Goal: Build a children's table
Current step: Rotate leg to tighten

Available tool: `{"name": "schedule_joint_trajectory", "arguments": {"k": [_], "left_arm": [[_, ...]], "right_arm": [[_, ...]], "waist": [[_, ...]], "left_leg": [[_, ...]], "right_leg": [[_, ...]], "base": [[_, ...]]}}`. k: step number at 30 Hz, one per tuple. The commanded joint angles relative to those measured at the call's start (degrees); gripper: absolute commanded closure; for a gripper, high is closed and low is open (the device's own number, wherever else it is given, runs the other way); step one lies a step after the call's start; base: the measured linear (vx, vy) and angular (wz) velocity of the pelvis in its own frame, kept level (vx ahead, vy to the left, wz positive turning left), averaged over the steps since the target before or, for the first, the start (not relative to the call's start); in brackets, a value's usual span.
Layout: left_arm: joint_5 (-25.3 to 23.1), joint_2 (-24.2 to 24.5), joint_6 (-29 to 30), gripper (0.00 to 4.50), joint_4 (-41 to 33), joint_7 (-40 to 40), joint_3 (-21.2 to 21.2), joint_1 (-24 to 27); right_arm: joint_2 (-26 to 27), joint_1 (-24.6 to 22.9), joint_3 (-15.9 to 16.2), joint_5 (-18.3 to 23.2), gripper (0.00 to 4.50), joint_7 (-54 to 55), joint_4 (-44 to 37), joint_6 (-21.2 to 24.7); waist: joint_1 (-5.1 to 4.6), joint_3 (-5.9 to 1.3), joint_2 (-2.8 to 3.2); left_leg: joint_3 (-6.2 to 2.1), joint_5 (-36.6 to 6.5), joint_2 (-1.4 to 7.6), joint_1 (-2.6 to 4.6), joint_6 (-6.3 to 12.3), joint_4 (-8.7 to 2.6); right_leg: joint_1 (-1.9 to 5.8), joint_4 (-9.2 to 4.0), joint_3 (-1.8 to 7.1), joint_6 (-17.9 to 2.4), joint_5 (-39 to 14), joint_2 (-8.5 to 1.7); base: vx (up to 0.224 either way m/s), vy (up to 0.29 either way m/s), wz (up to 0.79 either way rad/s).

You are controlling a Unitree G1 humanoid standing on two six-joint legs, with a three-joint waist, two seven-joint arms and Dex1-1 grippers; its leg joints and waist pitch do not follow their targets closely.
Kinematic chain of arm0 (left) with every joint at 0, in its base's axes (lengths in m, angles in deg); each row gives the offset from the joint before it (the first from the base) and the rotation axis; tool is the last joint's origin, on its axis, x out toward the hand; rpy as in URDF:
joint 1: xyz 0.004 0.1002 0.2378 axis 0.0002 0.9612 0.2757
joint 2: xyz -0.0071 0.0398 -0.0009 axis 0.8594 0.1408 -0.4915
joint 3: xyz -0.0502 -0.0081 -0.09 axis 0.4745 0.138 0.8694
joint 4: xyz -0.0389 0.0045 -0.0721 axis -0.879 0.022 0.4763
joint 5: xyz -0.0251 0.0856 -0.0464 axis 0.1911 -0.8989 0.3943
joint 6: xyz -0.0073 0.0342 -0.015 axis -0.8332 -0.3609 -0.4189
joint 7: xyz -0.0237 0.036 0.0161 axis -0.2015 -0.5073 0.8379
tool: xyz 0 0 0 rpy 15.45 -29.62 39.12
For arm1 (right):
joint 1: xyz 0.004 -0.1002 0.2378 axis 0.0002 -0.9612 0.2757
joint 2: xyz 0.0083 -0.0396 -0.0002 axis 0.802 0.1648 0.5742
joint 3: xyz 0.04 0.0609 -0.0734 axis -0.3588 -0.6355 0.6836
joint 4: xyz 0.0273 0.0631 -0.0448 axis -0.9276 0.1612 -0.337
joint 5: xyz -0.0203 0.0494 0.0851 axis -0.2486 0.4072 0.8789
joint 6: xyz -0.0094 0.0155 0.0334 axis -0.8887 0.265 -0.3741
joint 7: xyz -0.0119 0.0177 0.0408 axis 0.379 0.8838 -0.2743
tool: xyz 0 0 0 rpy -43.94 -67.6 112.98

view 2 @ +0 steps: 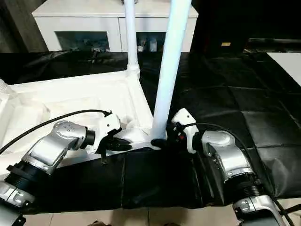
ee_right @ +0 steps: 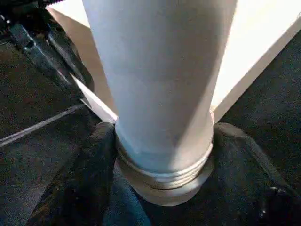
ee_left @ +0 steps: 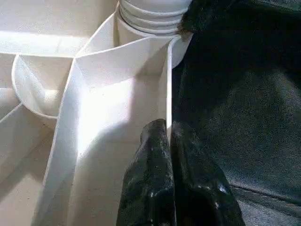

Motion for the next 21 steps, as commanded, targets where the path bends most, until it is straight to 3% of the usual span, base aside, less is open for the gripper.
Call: {"name": "schedule_joint_trajectory", "arguments": {"k": [1, 8, 10, 11, 12, 13, 15, 17, 18, 19, 21], "left_arm": [[0.2, 0.2, 0.8, 4.50, -0.7, -0.8, -0.6, 0.8], [-0.2, -0.7, 1.1, 4.50, -0.1, 0.6, -0.7, 1.0], [-1.6, -4.4, 0.5, 4.50, 3.6, 6.6, 0.2, -0.2], [-1.8, -6.0, 0.4, 4.50, 5.0, 8.9, 0.7, -0.6], [-1.8, -7.7, 0.7, 4.50, 6.4, 11.3, 1.4, -1.2], [-1.8, -9.1, 1.0, 4.50, 7.5, 13.1, 2.0, -1.7], [-2.2, -11.7, 1.2, 4.50, 9.9, 16.9, 2.7, -2.8], [-3.5, -16.9, 0.4, 4.50, 15.9, 26.1, 4.2, -5.5], [-4.1, -18.4, -0.2, 4.50, 18.1, 29.2, 4.4, -6.4], [-4.3, -18.9, -0.5, 4.50, 18.7, 30.0, 4.4, -6.6], [-5.7, -20.4, -1.9, 4.50, 21.6, 33.5, 4.5, -7.7]], "right_arm": [[1.0, 1.0, -0.6, 1.3, 1.73, -1.2, 0.7, 0.4], [3.4, 0.3, -1.7, 0.6, 1.80, 3.8, 2.7, 0.2], [8.0, 1.8, -4.1, -1.3, 1.81, 15.0, 7.4, -0.9], [9.9, 2.5, -5.2, -1.7, 1.81, 19.2, 8.9, -1.2], [11.7, 3.1, -6.3, -1.4, 1.81, 22.5, 10.0, -0.7], [13.2, 3.6, -7.2, -1.1, 1.81, 24.7, 10.8, -0.2], [16.0, 4.9, -8.6, -1.2, 1.81, 30.6, 12.9, -0.4], [20.7, 8.5, -8.6, -4.3, 1.81, 42.8, 18.5, -2.1], [22.3, 10.1, -8.2, -5.5, 1.81, 46.9, 20.8, -2.8], [22.8, 10.6, -8.1, -5.8, 1.81, 48.0, 21.5, -3.0], [25.2, 12.6, -8.8, -6.1, 1.82, 52.5, 24.3, -4.2]], "waist": [[0.26, -3.72, -0.88], [-0.02, -3.74, -0.67], [-0.54, -3.37, -0.38], [-0.85, -3.20, -0.51], [-1.05, -3.21, -0.67], [-1.40, -3.15, -0.40], [-1.50, -3.07, -0.41], [-2.12, -3.06, 0.40], [-2.25, -3.08, 0.15], [-2.17, -3.15, 0.46], [-2.35, -3.16, 0.28]], "left_leg": [[-0.70, -10.1, 1.84, 1.10, 3.74, -3.97], [-0.70, -10.1, 1.72, 1.05, 3.14, -3.95], [-0.74, -12.8, 1.66, 1.05, 1.66, -4.26], [-0.76, -14.5, 1.59, 1.15, 0.92, -4.39], [-1.09, -17.6, 1.39, 1.43, -0.52, -4.54], [-1.23, -19.3, 1.43, 1.47, -1.17, -4.66], [-1.24, -21.0, 1.37, 1.85, -1.68, -4.64], [-1.63, -23.0, 1.22, 1.85, -2.93, -4.79], [-1.68, -24.5, 1.11, 2.20, -3.21, -4.81], [-1.81, -25.0, 1.09, 2.33, -3.25, -4.78], [-1.69, -26.0, 0.87, 2.16, -2.14, -4.72]], "right_leg": [[2.98, -2.55, 1.38, -14.6, -10.5, -2.34], [2.95, -2.50, 1.39, -14.7, -9.7, -2.26], [2.69, -3.00, 1.44, -14.0, -13.5, -2.30], [2.53, -3.33, 1.40, -13.5, -15.7, -2.19], [2.72, -3.69, 1.16, -12.0, -21.0, -2.31], [2.56, -3.96, 1.22, -10.9, -23.4, -2.35], [2.10, -4.36, 1.19, -10.2, -25.1, -2.23], [2.06, -4.55, 0.90, -9.4, -26.2, -2.18], [1.90, -4.95, 0.70, -8.8, -27.6, -2.07], [1.93, -5.04, 0.64, -8.6, -27.9, -2.15], [1.73, -5.50, 0.58, -7.7, -28.2, -2.09]], "base": [[0.000, 0.000, 0.00], [0.000, 0.000, 0.00], [0.000, 0.000, 0.00], [0.000, 0.000, 0.00], [0.000, 0.000, 0.00], [0.000, 0.000, 0.00], [0.000, 0.000, 0.00], [0.000, 0.000, 0.00], [0.000, 0.000, 0.00], [0.000, 0.000, 0.00], [0.000, 0.000, 0.00]]}}
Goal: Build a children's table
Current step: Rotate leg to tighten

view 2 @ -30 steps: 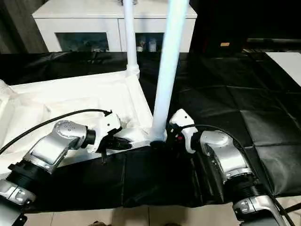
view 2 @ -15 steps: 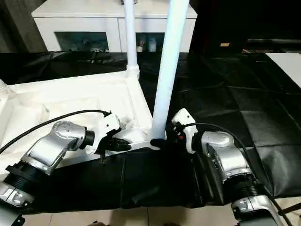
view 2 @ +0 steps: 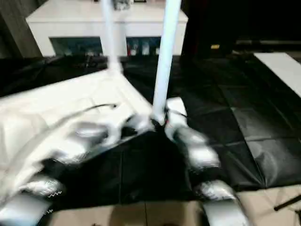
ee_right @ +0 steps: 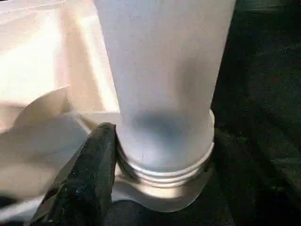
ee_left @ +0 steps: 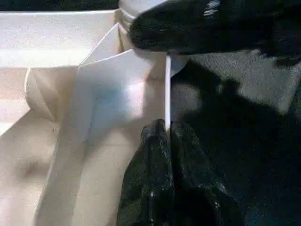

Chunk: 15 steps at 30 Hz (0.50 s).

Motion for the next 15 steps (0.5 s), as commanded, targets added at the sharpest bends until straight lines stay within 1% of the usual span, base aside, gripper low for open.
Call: {"name": "schedule_joint_trajectory", "arguments": {"k": [1, 2, 3, 4, 5, 6, 7, 8, 9, 10, 11, 12, 13, 14, 15], "left_arm": [[-1.7, -1.9, -1.4, 4.50, 4.2, 4.5, -0.7, -0.5], [-2.2, -2.5, -2.1, 4.50, 5.5, 5.8, -0.4, -0.9], [-2.5, -2.8, -3.1, 4.50, 6.2, 6.5, -0.1, -1.0], [-2.5, -2.8, -3.4, 4.50, 6.4, 6.6, 0.1, -1.1], [-2.5, -2.7, -3.7, 4.50, 6.5, 6.5, 0.4, -1.1], [-2.4, -2.3, -5.2, 4.50, 6.8, 5.8, 0.7, -1.2], [-2.4, -2.1, -5.2, 4.50, 6.7, 5.5, 0.7, -1.2], [-2.3, -1.2, -5.9, 4.50, 6.2, 4.2, 0.4, -1.1], [-2.2, 0.0, -6.4, 4.50, 5.2, 2.5, 0.1, -0.8], [-2.2, 0.0, -6.4, 4.50, 5.2, 2.5, 0.1, -0.8], [-2.1, 0.5, -6.3, 4.50, 4.9, 1.8, 0.0, -0.6], [-2.4, 1.9, -7.1, 4.50, 3.7, -0.2, -0.7, 0.0], [-2.4, 1.9, -7.1, 4.50, 3.7, -0.2, -0.7, 0.0], [-2.4, 2.9, -7.5, 4.50, 3.1, -1.5, -0.7, 0.4], [-2.4, 4.0, -8.5, 4.50, 2.5, -3.5, -1.0, 0.9]], "right_arm": [[3.7, 1.4, 1.2, -0.8, 1.82, 3.6, 3.5, -0.5], [4.7, 2.2, 1.0, -1.0, 1.82, 4.3, 4.4, -1.5], [5.5, 2.6, 1.2, -1.5, 1.82, 4.2, 4.8, -2.6], [5.7, 2.8, 1.5, -2.1, 1.82, 3.9, 4.9, -3.5], [5.8, 2.7, 1.9, -2.6, 1.47, 3.0, 4.8, -4.6], [5.7, 2.2, 1.9, -2.0, 1.12, 0.0, 3.6, -6.9], [5.5, 2.0, 1.9, -1.8, 1.12, -0.5, 3.0, -7.1], [4.8, 1.2, 1.8, -1.3, 1.12, -2.0, 1.3, -7.7], [3.6, 0.2, 1.7, -0.7, 0.95, -3.3, -1.1, -7.5], [3.6, 0.2, 1.7, -0.7, 0.95, -3.3, -1.1, -7.5], [3.1, -0.2, 1.8, -0.4, 0.79, -3.8, -2.0, -7.1], [1.6, -1.8, 2.4, 0.1, 0.69, -6.2, -5.9, -5.8], [1.6, -1.8, 2.4, 0.1, 0.67, -6.2, -5.9, -5.8], [0.0, -3.4, 2.9, 0.5, 0.62, -8.4, -9.3, -4.3], [-1.8, -5.0, 3.6, 0.6, 0.49, -10.9, -12.6, -3.0]], "waist": [[-0.40, -3.02, 0.08], [-0.48, -3.04, 0.11], [-0.42, -2.99, 0.24], [-0.41, -2.94, 0.57], [-0.45, -2.93, 0.27], [-0.48, -2.90, 0.46], [-0.33, -3.02, 1.21], [-0.45, -2.92, 0.86], [-0.65, -2.92, 1.17], [-0.89, -2.98, 1.06], [-1.03, -3.02, 1.27], [-1.29, -2.97, 1.17], [-1.20, -3.06, 1.23], [-1.23, -3.08, 1.21], [-0.89, -3.01, 1.26]], "left_leg": [[-1.54, -26.3, 1.10, 1.44, -1.79, -4.90], [-1.50, -26.5, 1.05, 1.40, -1.62, -4.83], [-1.50, -26.8, 1.04, 1.49, -1.45, -4.87], [-1.48, -27.3, 1.04, 1.56, -1.38, -4.86], [-1.50, -27.7, 0.99, 1.49, -1.14, -4.88], [-1.53, -27.8, 0.99, 1.36, -0.92, -4.96], [-1.64, -27.5, 1.00, 1.40, -0.71, -4.96], [-1.49, -27.5, 1.00, 1.26, -0.47, -4.98], [-1.77, -27.3, 0.98, 0.67, -0.11, -5.24], [-1.88, -26.7, 1.03, 0.36, -0.11, -5.33], [-1.97, -26.4, 1.05, 0.24, -0.05, -5.40], [-1.87, -26.3, 1.09, 0.41, 0.18, -5.30], [-1.69, -26.1, 1.22, 0.69, 0.35, -5.17], [-1.74, -25.4, 1.16, 0.55, 0.42, -5.13], [-1.59, -24.4, 1.29, 0.42, 0.77, -5.21]], "right_leg": [[1.07, -5.32, 0.52, -7.7, -28.1, -1.97], [0.89, -5.38, 0.55, -7.7, -28.1, -1.97], [0.91, -5.52, 0.47, -7.5, -28.3, -1.93], [0.75, -5.63, 0.46, -7.4, -28.5, -1.92], [0.87, -5.68, 0.32, -7.0, -29.2, -1.88], [0.94, -5.77, 0.27, -6.8, -29.5, -1.87], [1.04, -5.58, 0.34, -6.9, -29.2, -2.01], [0.95, -5.79, 0.33, -6.8, -29.2, -1.87], [1.52, -5.55, 0.21, -6.5, -29.0, -1.98], [1.79, -5.34, 0.18, -6.6, -28.3, -1.98], [1.92, -5.17, 0.16, -6.9, -27.6, -2.00], [1.64, -5.30, 0.24, -7.6, -27.1, -1.98], [1.44, -5.21, 0.46, -8.3, -26.0, -1.96], [1.59, -5.01, 0.49, -8.8, -25.0, -1.95], [1.75, -4.94, 0.64, -9.2, -23.6, -1.93]], "base": [[0.000, 0.000, 0.00], [0.000, 0.000, 0.00], [0.000, 0.000, 0.00], [0.000, 0.000, 0.00], [0.000, 0.000, 0.00], [0.000, 0.000, 0.00], [0.000, 0.000, 0.00], [0.000, 0.000, 0.00], [0.000, 0.000, 0.00], [0.000, 0.000, 0.00], [0.000, 0.000, 0.00], [0.000, 0.000, 0.00], [0.000, 0.000, 0.00], [0.000, 0.000, 0.00], [0.000, 0.000, 0.00]]}}
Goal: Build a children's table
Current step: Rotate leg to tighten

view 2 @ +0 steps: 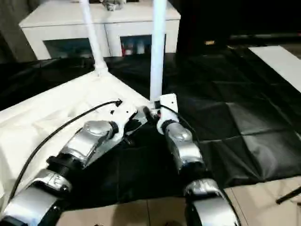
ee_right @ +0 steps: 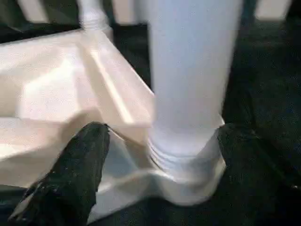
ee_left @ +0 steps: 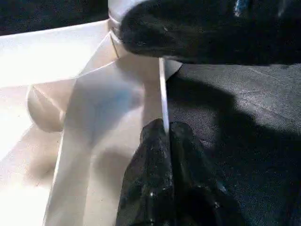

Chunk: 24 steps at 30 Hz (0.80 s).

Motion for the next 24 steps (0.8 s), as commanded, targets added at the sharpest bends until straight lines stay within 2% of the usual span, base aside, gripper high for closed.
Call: {"name": "schedule_joint_trajectory", "arguments": {"k": [1, 5, 6, 9, 10, 12, 13, 14, 15, 16, 17, 19, 21, 23, 24], "left_arm": [[-0.8, 1.6, -1.3, 4.50, -0.5, -3.2, -1.3, 1.2], [-0.3, 4.3, -2.7, 4.50, -1.9, -8.1, -1.7, 2.2], [0.6, 6.4, -4.1, 4.50, -3.2, -13.3, -2.6, 2.8], [2.9, 9.7, -4.9, 4.50, -7.1, -23.3, -4.6, 4.3], [4.1, 10.8, -4.3, 4.50, -9.0, -26.7, -5.1, 4.9], [5.4, 12.2, -3.3, 4.50, -11.4, -30.7, -5.7, 5.6], [5.7, 12.8, -3.4, 4.50, -12.1, -32.0, -6.0, 5.8], [5.6, 13.2, -3.9, 4.50, -12.3, -32.6, -6.3, 5.8], [5.3, 13.5, -3.9, 4.50, -12.3, -32.9, -6.3, 5.7], [5.1, 13.8, -4.3, 4.50, -12.2, -33.3, -6.4, 5.6], [4.9, 14.0, -4.7, 4.50, -12.2, -33.5, -6.5, 5.6], [5.0, 14.1, -4.7, 4.50, -12.6, -33.5, -6.5, 5.7], [5.5, 14.2, -3.9, 4.50, -14.1, -34.3, -6.6, 6.1], [5.6, 14.2, -3.5, 4.50, -14.8, -34.5, -6.6, 6.4], [5.4, 14.4, -3.2, 4.50, -15.4, -34.6, -6.6, 6.7]], "right_arm": [[-1.6, -1.5, 1.7, 1.0, 0.49, -4.4, -4.7, 2.3], [-7.0, -6.0, 4.0, 1.2, 0.49, -12.4, -12.0, 4.7], [-10.8, -8.7, 5.5, 1.4, 0.49, -18.3, -16.1, 5.9], [-15.7, -11.3, 7.4, 2.0, 0.49, -25.3, -19.8, 6.7], [-16.9, -11.5, 7.7, 2.2, 0.49, -26.9, -20.2, 6.9], [-18.6, -12.1, 7.7, 2.8, 0.49, -28.7, -21.5, 7.9], [-19.2, -12.2, 7.6, 3.1, 0.49, -29.4, -22.1, 8.1], [-19.6, -12.3, 7.4, 3.5, 0.49, -29.9, -22.5, 8.5], [-20.1, -12.3, 7.1, 4.2, 0.49, -30.7, -23.2, 9.0], [-20.5, -12.4, 6.8, 4.7, 0.49, -31.3, -23.9, 9.3], [-20.5, -12.1, 6.2, 4.9, 0.49, -31.0, -23.7, 9.8], [-20.6, -11.8, 5.8, 4.9, 0.49, -31.1, -23.7, 10.0], [-20.9, -11.6, 6.8, 4.6, 0.49, -33.1, -23.1, 10.1], [-20.8, -11.4, 7.5, 4.1, 0.49, -33.8, -22.3, 9.9], [-20.7, -11.1, 8.0, 4.1, 0.49, -34.7, -21.5, 10.2]], "waist": [[0.29, -3.51, -0.24], [0.69, -3.69, -0.39], [0.96, -3.70, -0.38], [1.47, -3.97, -0.32], [1.77, -4.09, -0.31], [2.06, -4.09, -0.66], [2.29, -4.00, -0.42], [2.46, -3.89, -0.99], [2.85, -3.81, -1.12], [3.05, -3.74, -0.90], [3.32, -3.68, -0.94], [3.29, -3.51, -0.99], [3.25, -3.44, -1.23], [3.26, -3.55, -1.51], [3.30, -3.52, -1.92]], "left_leg": [[-1.16, -23.1, 1.39, 0.50, 0.90, -5.07], [-0.81, -19.5, 1.46, 0.41, 1.91, -4.76], [-0.77, -18.6, 1.53, 0.44, 2.44, -4.74], [-0.70, -15.0, 1.76, 0.26, 3.26, -4.52], [-0.62, -13.2, 1.85, 0.44, 3.59, -4.36], [-0.47, -11.3, 1.92, 0.33, 4.44, -4.27], [-0.21, -11.0, 1.98, 0.71, 4.78, -4.13], [-0.13, -11.2, 2.05, 0.73, 4.84, -4.19], [-0.07, -11.6, 2.20, 0.83, 4.68, -4.28], [-0.12, -12.0, 2.21, 0.86, 4.43, -4.34], [-0.03, -12.8, 2.31, 1.13, 3.79, -4.42], [-0.08, -14.7, 2.16, 1.04, 2.15, -4.64], [-0.17, -15.7, 2.07, 0.91, 1.56, -4.71], [-0.25, -14.8, 2.09, 0.68, 1.70, -4.65], [-0.16, -14.0, 2.06, 0.68, 1.96, -4.58]], "right_leg": [[2.16, -4.57, 1.04, -10.0, -21.6, -2.05], [2.48, -4.01, 1.29, -12.2, -16.3, -2.06], [2.63, -3.97, 1.29, -12.5, -15.1, -2.02], [3.00, -3.14, 1.45, -14.3, -10.0, -2.15], [2.97, -2.76, 1.49, -15.4, -7.5, -2.20], [3.06, -2.35, 1.51, -16.5, -5.5, -2.25], [2.59, -2.50, 1.56, -16.7, -5.5, -2.06], [2.60, -2.59, 1.57, -16.6, -6.1, -2.07], [2.55, -2.57, 1.63, -16.3, -7.6, -2.18], [2.54, -2.57, 1.65, -16.0, -8.6, -2.22], [2.31, -2.74, 1.72, -15.4, -10.1, -2.16], [2.27, -2.92, 1.86, -14.4, -12.8, -2.18], [2.38, -3.08, 1.90, -13.5, -14.7, -2.33], [2.53, -2.98, 1.93, -13.0, -14.9, -2.53], [2.43, -3.07, 1.92, -12.9, -14.7, -2.47]], "base": [[0.000, 0.000, 0.00], [0.000, 0.000, 0.00], [0.000, 0.000, 0.00], [0.053, -0.008, 0.02], [0.000, 0.000, 0.00], [0.000, 0.000, 0.00], [0.000, 0.000, 0.00], [0.000, 0.000, 0.00], [0.000, 0.000, 0.00], [0.000, 0.000, 0.00], [0.000, 0.000, 0.00], [0.000, 0.000, 0.00], [0.000, 0.000, 0.00], [0.000, 0.000, 0.00], [0.000, 0.000, 0.00]]}}
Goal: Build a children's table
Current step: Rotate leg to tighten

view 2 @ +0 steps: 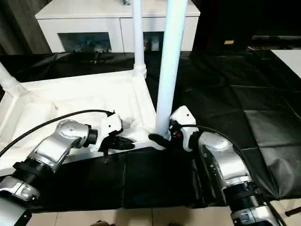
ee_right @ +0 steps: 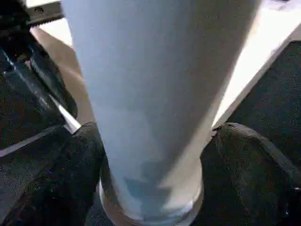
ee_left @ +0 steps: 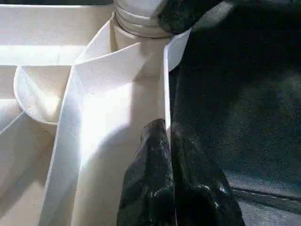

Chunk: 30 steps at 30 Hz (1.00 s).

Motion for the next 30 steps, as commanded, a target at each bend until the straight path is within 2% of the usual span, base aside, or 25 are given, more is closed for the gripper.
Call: {"name": "schedule_joint_trajectory", "arguments": {"k": [1, 2, 3, 4, 6, 7, 9, 15, 19, 20, 21, 22, 23, 24, 25, 26, 28, 29, 30], "left_arm": [[0.2, 0.0, 0.4, 4.50, -2.1, -1.7, -1.3, 0.5], [0.2, 0.1, 0.8, 4.50, -2.5, -1.5, -1.0, 0.8], [0.3, 0.4, 1.1, 4.50, -2.9, -1.3, -0.7, 1.1], [0.4, 0.6, 1.1, 4.50, -3.1, -1.5, -0.6, 1.3], [0.4, 0.9, 1.0, 4.50, -3.2, -1.7, -0.7, 1.5], [0.4, 1.2, 1.1, 4.50, -3.5, -1.8, -0.7, 1.7], [0.5, 1.4, 1.6, 4.50, -3.9, -1.5, -0.3, 1.9], [0.5, 1.7, 2.4, 4.50, -5.2, -1.5, -0.1, 2.6], [-0.5, 1.4, 2.3, 4.50, -4.0, 0.3, 0.1, 2.2], [-1.3, 0.2, 2.3, 4.50, -2.4, 3.5, 0.8, 1.6], [-1.3, 0.2, 2.3, 4.50, -2.4, 3.5, 0.8, 1.6], [-2.5, -3.0, 3.1, 4.50, 0.8, 10.8, 2.4, 0.3], [-2.5, -3.0, 3.1, 4.50, 0.8, 10.8, 2.4, 0.3], [-3.1, -6.0, 5.0, 4.50, 3.4, 17.1, 3.8, -1.0], [-3.4, -6.9, 5.9, 4.50, 4.1, 18.9, 4.1, -1.3], [-3.9, -8.2, 6.6, 4.50, 5.3, 21.7, 4.5, -2.0], [-4.2, -11.7, 8.0, 4.50, 8.6, 28.5, 5.9, -3.5], [-4.2, -12.1, 8.1, 4.50, 8.9, 29.1, 6.0, -3.7], [-4.2, -13.6, 8.4, 4.50, 10.3, 31.4, 6.5, -4.4]], "right_arm": [[-0.2, 1.2, 0.9, 0.0, 0.49, -1.2, 0.8, 0.7], [-0.3, 1.5, 1.5, -0.4, 0.49, -1.8, 1.4, 0.7], [-0.4, 1.9, 2.1, -0.7, 0.64, -2.1, 2.1, 0.7], [-0.5, 2.1, 2.2, -0.7, 0.74, -2.1, 2.6, 0.6], [-0.4, 2.5, 2.1, -0.7, 0.86, -2.0, 3.3, 0.7], [-0.5, 2.9, 1.9, -0.8, 0.94, -1.9, 3.9, 0.9], [-0.8, 3.1, 1.9, -1.0, 1.15, -3.0, 4.3, 0.8], [0.3, 4.6, 0.4, -0.4, 1.55, -2.1, 6.4, 0.8], [0.7, 4.5, 1.5, -1.4, 1.74, -1.8, 7.6, 0.3], [2.6, 5.2, 0.6, -2.5, 1.74, 3.1, 10.3, 0.3], [2.6, 5.2, 0.6, -2.5, 1.75, 3.1, 10.3, 0.3], [7.3, 6.8, -2.3, -3.7, 1.77, 15.1, 15.6, 0.9], [7.3, 6.8, -2.3, -3.7, 1.77, 15.1, 15.6, 0.9], [11.3, 8.2, -5.4, -3.9, 1.78, 25.6, 19.4, 1.7], [12.5, 8.5, -6.2, -3.9, 1.78, 28.6, 20.3, 1.9], [13.8, 8.9, -7.1, -4.0, 1.78, 32.1, 21.3, 1.9], [17.2, 10.0, -9.4, -3.7, 1.78, 40.5, 23.7, 1.0], [17.6, 10.2, -9.7, -3.6, 1.78, 41.4, 24.1, 0.9], [19.3, 10.9, -10.7, -3.1, 1.78, 44.7, 25.3, 0.3]], "waist": [[0.08, -3.85, -1.22], [0.16, -3.82, -1.37], [0.17, -3.91, -1.14], [0.08, -3.89, -1.33], [0.12, -3.90, -1.28], [0.15, -3.88, -1.69], [0.17, -3.82, -1.68], [-0.07, -3.89, -1.73], [-0.20, -3.83, -1.98], [-0.31, -3.75, -1.98], [-0.45, -3.67, -1.97], [-0.41, -3.67, -1.39], [-0.41, -3.67, -1.39], [-1.10, -3.39, -1.54], [-1.24, -3.57, -1.71], [-1.35, -3.56, -1.37], [-1.47, -3.65, -1.41], [-1.54, -3.67, -1.47], [-1.65, -3.72, -1.21]], "left_leg": [[-0.82, -13.6, 1.94, 0.89, 2.06, -4.21], [-0.74, -12.6, 1.94, 0.84, 2.43, -4.16], [-0.77, -11.8, 1.91, 0.83, 2.61, -4.10], [-0.72, -11.3, 1.85, 0.77, 2.82, -4.04], [-0.70, -10.8, 1.85, 0.82, 3.06, -3.97], [-0.68, -10.8, 1.83, 0.74, 3.21, -3.94], [-0.71, -11.4, 1.87, 0.80, 3.06, -3.97], [-0.76, -11.4, 1.83, 0.83, 2.61, -3.99], [-0.73, -12.1, 1.83, 0.83, 2.39, -3.96], [-0.71, -12.6, 1.77, 0.82, 2.03, -3.97], [-0.74, -13.1, 1.73, 0.80, 1.74, -4.06], [-0.84, -14.1, 1.71, 1.01, 0.93, -4.09], [-0.84, -14.1, 1.71, 1.01, 0.93, -4.09], [-0.98, -17.5, 1.49, 1.21, -1.26, -4.37], [-1.24, -18.5, 1.39, 1.45, -2.36, -4.39], [-1.22, -18.8, 1.48, 1.52, -2.42, -4.50], [-1.21, -19.4, 1.43, 1.57, -2.45, -4.50], [-1.12, -19.4, 1.31, 1.53, -2.35, -4.48], [-1.01, -19.4, 1.28, 1.65, -2.21, -4.41]], "right_leg": [[2.72, -3.04, 1.57, -12.8, -14.3, -2.50], [2.67, -3.06, 1.56, -13.0, -13.4, -2.46], [2.69, -2.84, 1.51, -13.3, -12.5, -2.39], [2.72, -2.80, 1.47, -13.5, -11.8, -2.30], [2.73, -2.69, 1.50, -13.7, -11.2, -2.33], [2.82, -2.68, 1.50, -13.7, -11.6, -2.39], [2.74, -2.82, 1.50, -13.4, -13.1, -2.46], [2.76, -2.68, 1.44, -13.5, -11.9, -2.30], [2.72, -2.74, 1.49, -13.6, -12.6, -2.31], [2.61, -2.78, 1.50, -13.5, -13.6, -2.32], [2.55, -2.94, 1.50, -13.4, -14.4, -2.34], [2.52, -3.06, 1.50, -12.8, -16.2, -2.36], [2.52, -3.06, 1.50, -12.8, -16.2, -2.36], [2.18, -3.62, 1.42, -11.8, -21.3, -2.34], [2.13, -3.83, 1.28, -10.6, -23.4, -2.31], [2.01, -3.83, 1.40, -10.3, -22.5, -2.22], [2.00, -3.97, 1.33, -10.5, -21.1, -2.08], [2.00, -3.98, 1.35, -10.5, -20.5, -1.95], [1.84, -4.11, 1.41, -10.8, -19.3, -1.94]], "base": [[0.000, 0.000, 0.00], [0.000, 0.000, 0.00], [0.000, 0.000, 0.00], [0.000, 0.000, 0.00], [0.000, 0.000, 0.00], [0.000, 0.000, 0.00], [0.000, 0.000, 0.00], [0.000, 0.000, 0.00], [0.000, 0.000, 0.00], [0.000, 0.000, 0.00], [0.000, 0.000, 0.00], [0.000, 0.000, 0.00], [0.000, 0.000, 0.00], [0.000, 0.000, 0.00], [0.000, 0.000, 0.00], [0.000, 0.000, 0.00], [0.000, 0.000, 0.00], [0.000, 0.000, 0.00], [0.000, 0.000, 0.00]]}}
